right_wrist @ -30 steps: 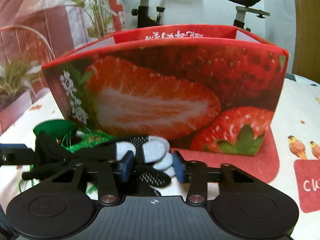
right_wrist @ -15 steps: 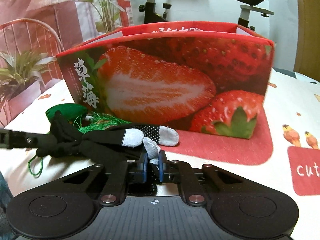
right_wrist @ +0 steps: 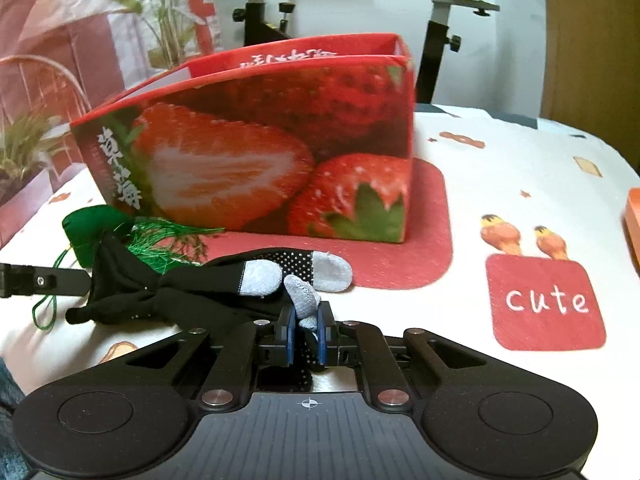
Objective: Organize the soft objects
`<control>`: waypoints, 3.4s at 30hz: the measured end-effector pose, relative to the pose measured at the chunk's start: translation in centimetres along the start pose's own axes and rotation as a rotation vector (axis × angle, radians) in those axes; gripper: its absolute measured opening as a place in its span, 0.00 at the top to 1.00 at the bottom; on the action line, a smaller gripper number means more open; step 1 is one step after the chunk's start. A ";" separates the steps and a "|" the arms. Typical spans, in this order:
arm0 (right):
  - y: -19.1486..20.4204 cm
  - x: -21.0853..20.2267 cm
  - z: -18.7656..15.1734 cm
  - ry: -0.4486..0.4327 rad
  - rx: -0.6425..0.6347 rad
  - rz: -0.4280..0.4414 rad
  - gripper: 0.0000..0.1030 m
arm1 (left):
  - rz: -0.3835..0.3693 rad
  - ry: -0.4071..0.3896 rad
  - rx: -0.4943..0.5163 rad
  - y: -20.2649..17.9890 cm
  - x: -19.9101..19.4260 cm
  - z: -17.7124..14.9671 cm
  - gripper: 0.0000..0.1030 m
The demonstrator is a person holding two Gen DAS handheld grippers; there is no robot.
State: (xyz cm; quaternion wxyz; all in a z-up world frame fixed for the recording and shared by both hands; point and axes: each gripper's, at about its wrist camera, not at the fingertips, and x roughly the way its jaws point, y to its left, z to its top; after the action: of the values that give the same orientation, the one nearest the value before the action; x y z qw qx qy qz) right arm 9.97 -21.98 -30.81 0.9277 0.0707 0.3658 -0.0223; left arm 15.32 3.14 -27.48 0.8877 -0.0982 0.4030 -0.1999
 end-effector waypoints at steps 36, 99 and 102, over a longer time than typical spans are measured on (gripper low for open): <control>1.9 -3.6 -0.2 -0.180 -0.006 0.038 0.91 | -0.017 -0.111 0.071 -2.2 -0.7 -0.8 0.88; 1.8 6.7 19.1 -0.175 -0.170 -0.135 0.67 | 0.046 -0.229 0.186 -1.6 4.9 16.8 0.35; 1.8 5.3 18.7 -0.214 -0.171 -0.165 0.35 | 0.031 -0.231 0.191 -1.7 4.0 16.8 0.29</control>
State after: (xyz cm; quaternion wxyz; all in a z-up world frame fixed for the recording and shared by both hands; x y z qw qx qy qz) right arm 26.65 -22.90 -20.76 0.9591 -0.0416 0.2699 -0.0748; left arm 29.91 0.05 -18.62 0.9364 -0.0294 0.2789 -0.2112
